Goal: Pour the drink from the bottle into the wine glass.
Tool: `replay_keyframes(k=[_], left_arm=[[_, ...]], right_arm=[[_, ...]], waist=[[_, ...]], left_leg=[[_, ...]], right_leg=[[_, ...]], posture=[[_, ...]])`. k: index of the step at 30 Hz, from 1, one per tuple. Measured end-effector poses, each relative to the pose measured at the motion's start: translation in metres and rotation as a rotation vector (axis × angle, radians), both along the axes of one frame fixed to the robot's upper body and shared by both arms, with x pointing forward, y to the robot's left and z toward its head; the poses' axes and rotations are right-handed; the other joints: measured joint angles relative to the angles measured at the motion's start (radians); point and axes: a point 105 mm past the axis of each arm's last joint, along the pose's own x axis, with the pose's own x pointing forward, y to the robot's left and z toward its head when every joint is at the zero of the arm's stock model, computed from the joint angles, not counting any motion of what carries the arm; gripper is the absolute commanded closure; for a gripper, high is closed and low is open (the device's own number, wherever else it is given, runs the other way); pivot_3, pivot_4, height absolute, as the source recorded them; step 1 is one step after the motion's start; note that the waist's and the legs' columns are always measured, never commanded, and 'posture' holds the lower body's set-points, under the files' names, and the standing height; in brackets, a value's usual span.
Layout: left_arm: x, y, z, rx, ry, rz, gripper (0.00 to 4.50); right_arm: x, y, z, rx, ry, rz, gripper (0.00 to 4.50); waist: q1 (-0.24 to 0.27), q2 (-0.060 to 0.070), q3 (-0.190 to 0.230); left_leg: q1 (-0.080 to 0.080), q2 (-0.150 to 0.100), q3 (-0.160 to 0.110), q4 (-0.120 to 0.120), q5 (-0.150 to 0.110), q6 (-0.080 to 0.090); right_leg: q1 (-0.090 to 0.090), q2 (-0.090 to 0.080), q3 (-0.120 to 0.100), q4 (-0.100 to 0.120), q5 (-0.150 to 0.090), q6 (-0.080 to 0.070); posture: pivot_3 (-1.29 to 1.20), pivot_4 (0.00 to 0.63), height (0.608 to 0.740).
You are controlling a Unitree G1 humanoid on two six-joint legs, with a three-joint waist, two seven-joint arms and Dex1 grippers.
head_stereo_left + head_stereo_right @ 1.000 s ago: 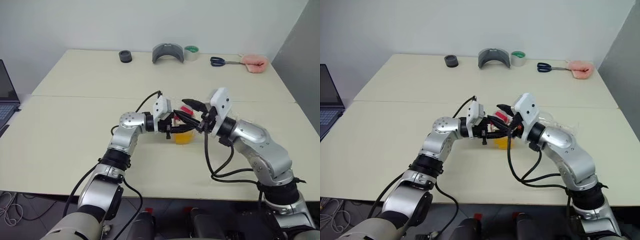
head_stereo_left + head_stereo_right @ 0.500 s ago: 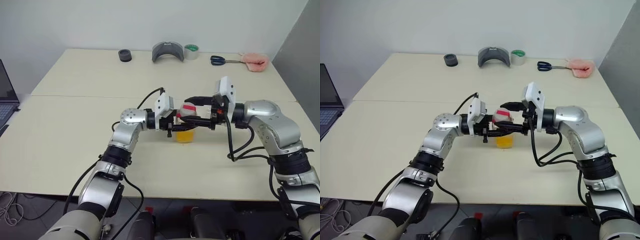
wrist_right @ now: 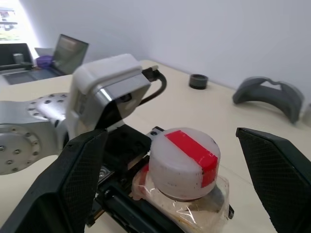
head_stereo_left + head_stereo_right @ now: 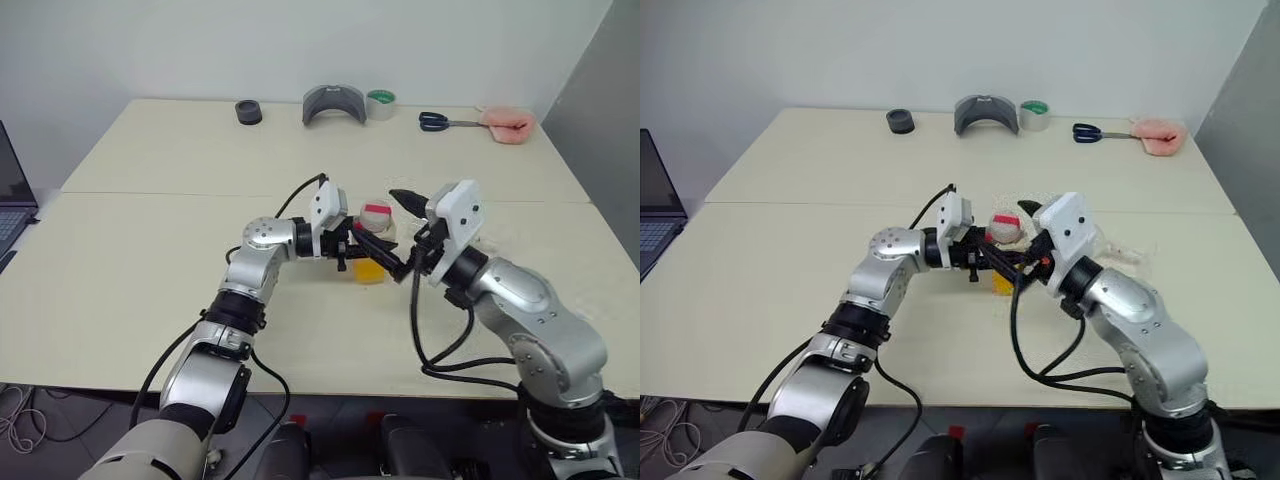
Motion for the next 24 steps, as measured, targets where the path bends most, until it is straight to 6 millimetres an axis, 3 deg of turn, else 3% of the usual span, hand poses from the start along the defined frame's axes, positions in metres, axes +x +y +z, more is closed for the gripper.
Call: replay_keyframes(k=[7,15,18,24], left_arm=[[0.003,0.002,0.0,0.001,0.01,0.009,2.74],[0.003,0.002,-0.001,0.001,0.009,0.011,2.74],[0.003,0.002,-0.001,0.001,0.006,0.01,2.74],[0.003,0.003,0.0,0.001,0.006,0.013,2.74]], right_arm=[[0.011,-0.004,0.001,0.027,-0.039,-0.135,0.0],[0.017,0.0,-0.002,0.064,-0.019,-0.132,0.0],[0.018,0.002,-0.003,0.074,-0.015,-0.125,0.63],[0.015,0.012,-0.004,0.074,-0.014,-0.074,2.65]], waist=[[0.0,0.0,0.0],[-0.001,0.0,0.0],[-0.001,0.0,0.0],[-0.001,0.0,0.0]], left_leg=[[0.0,0.0,0.0,0.0,0.001,-0.002],[0.0,0.0,0.0,0.0,0.0,0.001],[0.0,0.0,0.0,0.0,0.0,0.001],[0.0,0.0,0.0,0.0,0.0,0.001]], right_leg=[[0.0,0.0,0.0,0.0,0.0,0.0],[0.0,0.0,0.0,0.0,0.0,0.0],[0.0,0.0,0.0,0.0,0.0,0.0],[0.0,0.0,0.0,0.0,0.0,0.0]], posture=[[0.0,0.15,0.74],[0.0,0.15,0.74],[0.0,0.15,0.74],[0.0,0.15,0.74]])
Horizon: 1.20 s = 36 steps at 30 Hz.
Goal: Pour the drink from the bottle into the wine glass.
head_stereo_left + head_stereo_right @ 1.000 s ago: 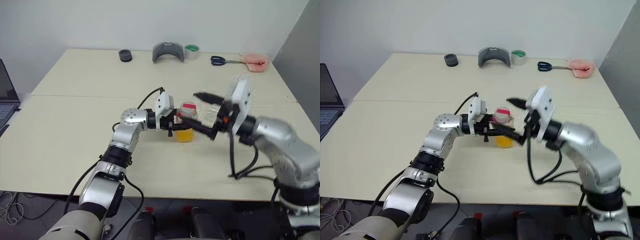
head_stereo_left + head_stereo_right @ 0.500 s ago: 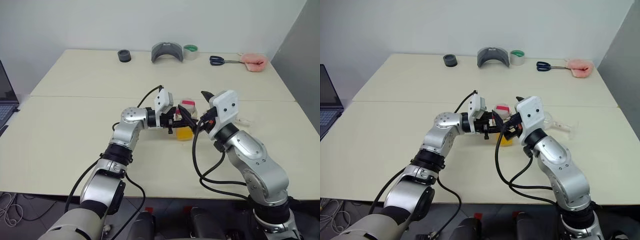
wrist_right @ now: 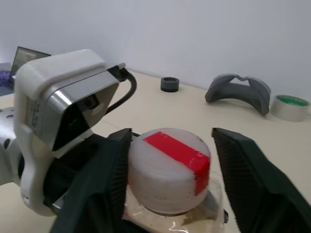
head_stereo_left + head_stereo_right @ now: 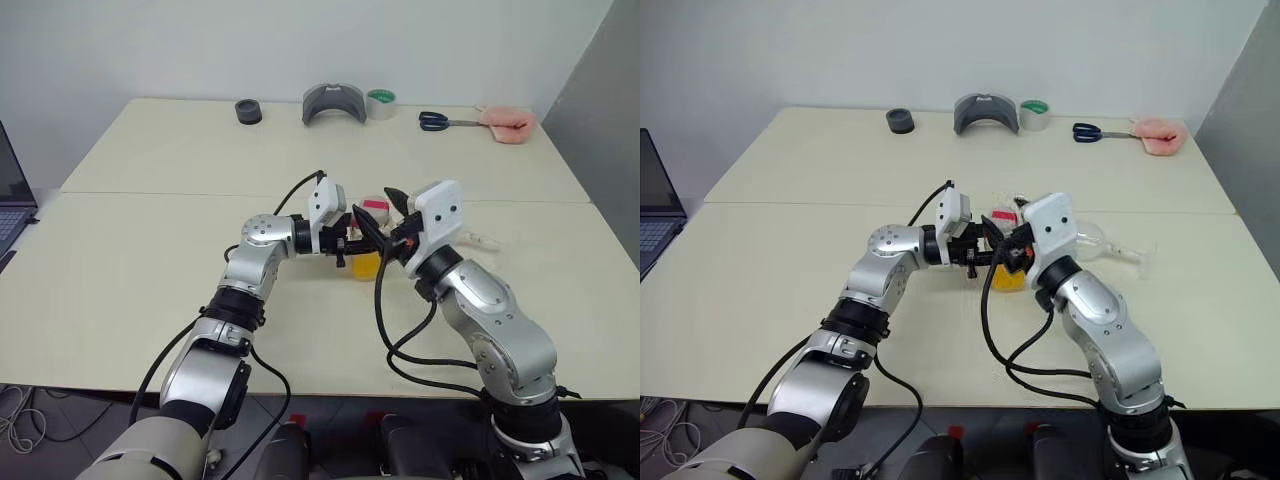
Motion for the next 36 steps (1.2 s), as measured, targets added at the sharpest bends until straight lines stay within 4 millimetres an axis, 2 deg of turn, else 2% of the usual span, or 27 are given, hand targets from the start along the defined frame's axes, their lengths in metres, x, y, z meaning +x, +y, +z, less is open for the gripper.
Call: replay_keyframes(k=[5,9,13,16,17,23,26,30,33,36], left_arm=[[0.0,0.0,0.0,0.0,-0.001,-0.001,2.74],[-0.005,-0.001,-0.002,0.017,-0.002,-0.038,2.75],[-0.004,0.0,-0.002,0.02,0.004,-0.032,2.75],[0.001,0.002,0.002,0.009,0.004,-0.001,2.75],[0.001,0.001,0.003,0.008,0.002,0.0,2.75],[0.0,0.001,0.004,0.01,-0.002,-0.008,2.76],[0.001,0.004,0.005,0.011,-0.006,0.002,2.76],[0.002,0.005,0.005,0.005,-0.007,0.008,2.76],[0.001,0.004,0.005,0.003,-0.004,0.005,2.76],[0.001,0.001,0.003,0.0,0.005,-0.001,2.76]], right_arm=[[-0.001,0.0,0.0,-0.006,-0.003,0.035,2.65],[-0.001,-0.009,-0.001,-0.12,0.007,0.273,2.65],[0.018,-0.017,0.007,-0.235,0.046,0.502,2.65],[0.028,-0.018,0.013,-0.266,0.057,0.588,2.65],[0.029,-0.018,0.013,-0.267,0.055,0.597,2.3],[0.029,-0.03,0.015,-0.228,0.033,0.506,0.15],[0.014,-0.039,0.019,-0.207,0.022,0.427,0.14],[-0.013,-0.033,0.019,-0.215,-0.001,0.366,0.14],[-0.016,-0.028,0.015,-0.188,-0.023,0.236,0.14],[-0.01,-0.02,0.007,-0.154,-0.019,0.1,0.14]], waist=[[0.0,0.0,0.0],[0.0,0.0,0.0],[-0.013,0.0,0.0],[-0.015,0.0,0.0],[-0.013,0.0,0.0],[-0.006,0.0,0.0],[-0.001,0.0,0.0],[0.003,0.0,0.0],[0.001,0.0,0.0],[-0.002,0.0,0.0]], left_leg=[[0.0,0.0,0.0,0.0,0.0,0.0],[0.0,-0.001,0.001,0.0,0.0,0.0],[0.002,0.001,0.001,-0.001,0.0,0.001],[0.003,0.001,0.001,-0.001,0.0,0.001],[0.002,0.001,0.001,-0.001,0.0,0.001],[-0.001,-0.001,0.0,0.001,0.0,0.0],[-0.003,-0.001,-0.001,0.001,0.002,-0.003],[-0.002,-0.001,0.0,0.001,0.001,-0.001],[-0.001,0.0,0.0,0.001,0.0,0.0],[-0.001,0.0,0.001,0.001,0.0,0.0]], right_leg=[[0.0,0.0,0.0,0.0,0.0,0.0],[0.001,0.0,0.0,-0.001,0.0,0.0],[0.001,0.001,0.0,0.0,0.001,0.0],[0.001,0.001,0.0,0.0,0.001,0.0],[0.001,0.001,0.0,0.0,0.001,0.0],[0.0,-0.003,0.0,-0.001,0.001,0.0],[-0.001,-0.003,-0.001,-0.001,0.001,0.0],[-0.001,-0.001,0.0,-0.001,0.001,0.0],[0.0,0.0,0.0,0.0,0.001,0.0],[-0.001,0.0,0.001,0.001,0.001,0.0]], posture=[[0.0,0.15,0.74],[0.0,0.15,0.74],[0.0,0.15,0.74],[0.0,0.15,0.74],[0.0,0.15,0.74],[0.0,0.15,0.74],[0.0,0.15,0.74],[0.0,0.15,0.74],[0.0,0.15,0.74],[0.0,0.15,0.74]])
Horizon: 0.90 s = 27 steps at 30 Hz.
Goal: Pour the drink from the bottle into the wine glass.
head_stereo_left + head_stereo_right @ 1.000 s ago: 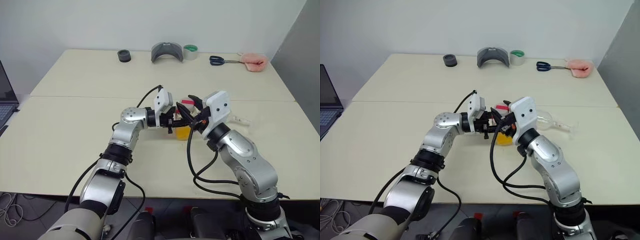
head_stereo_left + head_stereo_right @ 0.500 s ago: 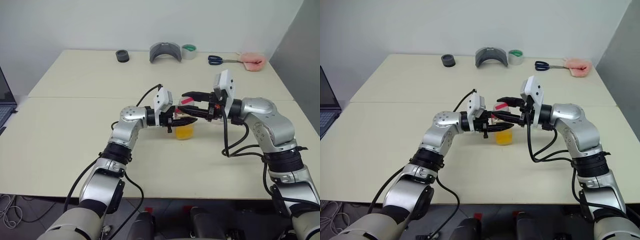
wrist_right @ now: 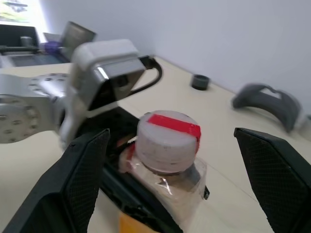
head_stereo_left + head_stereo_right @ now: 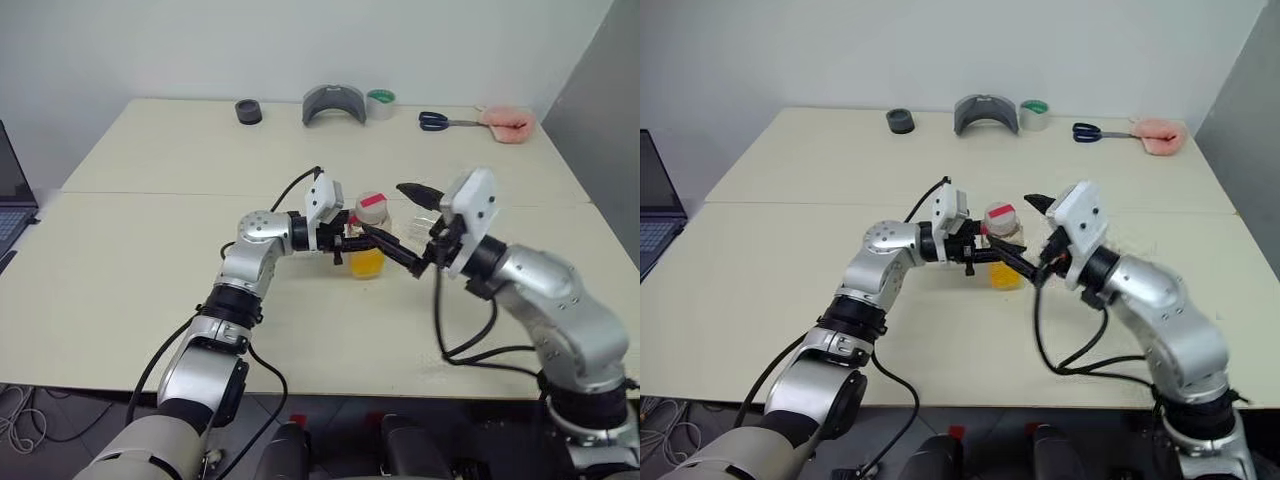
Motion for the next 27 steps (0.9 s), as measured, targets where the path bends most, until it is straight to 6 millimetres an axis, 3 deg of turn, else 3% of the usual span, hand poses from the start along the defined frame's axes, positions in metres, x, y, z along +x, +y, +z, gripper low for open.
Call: replay_keyframes(k=[6,20,27], left_arm=[[0.001,-0.003,0.002,0.005,0.001,-0.015,2.76],[0.003,-0.002,0.0,0.015,-0.002,-0.008,2.76],[0.004,-0.002,-0.001,0.019,-0.004,-0.001,2.76]], right_arm=[[0.008,0.002,0.002,0.046,-0.041,-0.137,0.14],[0.019,0.011,-0.002,0.088,-0.03,-0.18,0.14],[0.017,0.023,-0.006,0.103,-0.013,-0.141,2.39]], waist=[[0.0,0.0,0.0],[-0.003,0.0,0.0],[-0.006,0.0,0.0]], left_leg=[[0.0,0.0,0.0,0.0,0.001,-0.003],[0.0,0.0,0.0,0.0,0.001,-0.002],[0.0,0.0,-0.001,0.0,0.001,-0.002]], right_leg=[[0.0,0.0,0.0,-0.001,0.0,0.0],[0.0,0.0,-0.001,0.0,0.0,0.0],[0.0,0.0,-0.001,0.0,0.0,0.0]], posture=[[0.0,0.15,0.74],[0.0,0.15,0.74],[0.0,0.15,0.74]])
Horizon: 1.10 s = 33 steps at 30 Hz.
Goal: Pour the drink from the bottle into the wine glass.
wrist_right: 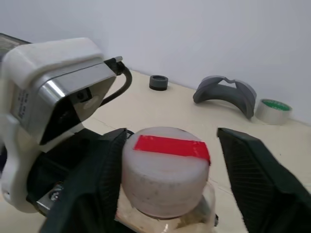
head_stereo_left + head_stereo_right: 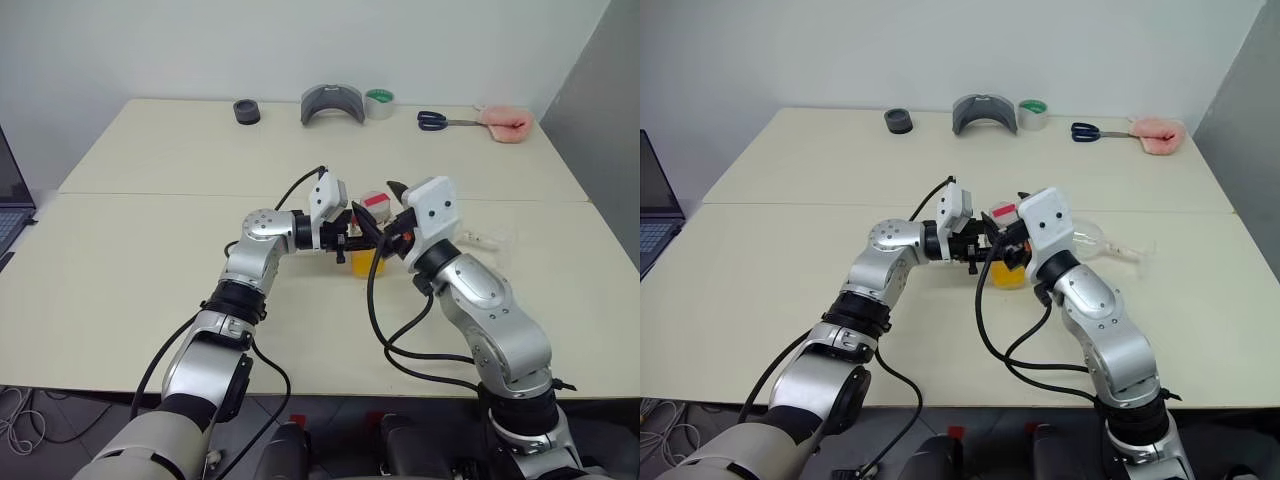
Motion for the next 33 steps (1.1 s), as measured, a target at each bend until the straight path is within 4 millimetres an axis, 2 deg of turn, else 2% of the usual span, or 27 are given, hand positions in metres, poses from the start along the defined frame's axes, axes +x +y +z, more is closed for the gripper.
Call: replay_keyframes(k=[1,7,12,15,18,22,25,28,33], left_arm=[[0.0,0.0,0.001,-0.004,-0.003,0.004,2.76],[0.0,0.001,0.003,-0.01,-0.013,0.004,2.76],[-0.003,0.005,-0.007,0.016,0.004,-0.002,2.76],[-0.003,0.006,-0.009,0.029,0.007,0.005,2.76],[-0.003,0.005,-0.008,0.029,0.006,0.007,2.79],[-0.004,0.005,-0.008,0.034,0.005,0.005,2.79],[-0.006,0.006,-0.008,0.036,0.0,0.003,2.79],[-0.007,0.005,-0.006,0.032,-0.011,-0.005,2.79],[-0.009,0.001,-0.004,0.016,-0.012,-0.018,2.79]], right_arm=[[0.0,0.001,0.0,0.006,-0.001,0.005,2.59],[-0.001,0.002,0.001,0.006,-0.024,0.055,2.58],[0.008,-0.007,-0.008,-0.087,0.004,0.343,2.58],[0.02,-0.014,-0.003,-0.185,0.07,0.545,2.58],[0.025,-0.016,-0.001,-0.202,0.108,0.628,2.58],[0.027,-0.019,-0.001,-0.218,0.094,0.615,1.31],[0.026,-0.028,-0.009,-0.205,0.103,0.549,0.28],[0.018,-0.038,-0.013,-0.2,0.123,0.495,0.26],[-0.001,-0.045,-0.003,-0.177,0.085,0.429,0.26]], waist=[[0.0,0.0,0.0],[-0.001,0.0,0.0],[-0.003,0.0,0.0],[-0.006,0.001,0.001],[-0.006,0.001,0.001],[-0.004,0.001,0.001],[-0.001,0.001,0.001],[0.002,0.001,0.001],[0.004,0.001,0.001]], left_leg=[[0.0,0.0,0.0,0.0,0.0,0.0],[0.0,0.0,0.0,0.0,-0.001,0.002],[0.002,0.0,0.001,0.0,-0.001,0.002],[0.003,0.001,0.002,0.0,-0.001,0.003],[0.002,0.001,0.001,-0.001,-0.001,0.003],[0.001,-0.001,0.001,0.0,-0.001,0.002],[0.001,-0.001,0.001,0.0,-0.001,0.002],[0.0,-0.001,0.0,0.0,-0.001,0.002],[0.0,0.0,0.0,0.0,-0.001,0.002]], right_leg=[[0.0,0.0,0.0,0.0,0.0,0.0],[0.0,0.0,0.0,0.0,0.0,0.0],[0.001,0.0,0.0,0.0,0.0,0.0],[0.001,0.001,0.0,0.0,0.0,0.0],[0.001,0.001,0.0,0.0,0.0,-0.001],[0.001,-0.002,0.0,-0.001,0.0,0.0],[0.001,-0.002,0.0,0.0,0.0,0.0],[0.0,-0.002,0.0,-0.001,0.0,0.0],[0.001,-0.001,0.0,-0.001,0.0,0.0]], posture=[[0.0,0.15,0.74],[0.0,0.15,0.74],[0.0,0.15,0.74],[0.0,0.15,0.74],[0.0,0.15,0.74],[0.0,0.15,0.74],[0.0,0.15,0.74],[0.0,0.15,0.74],[0.0,0.15,0.74]])
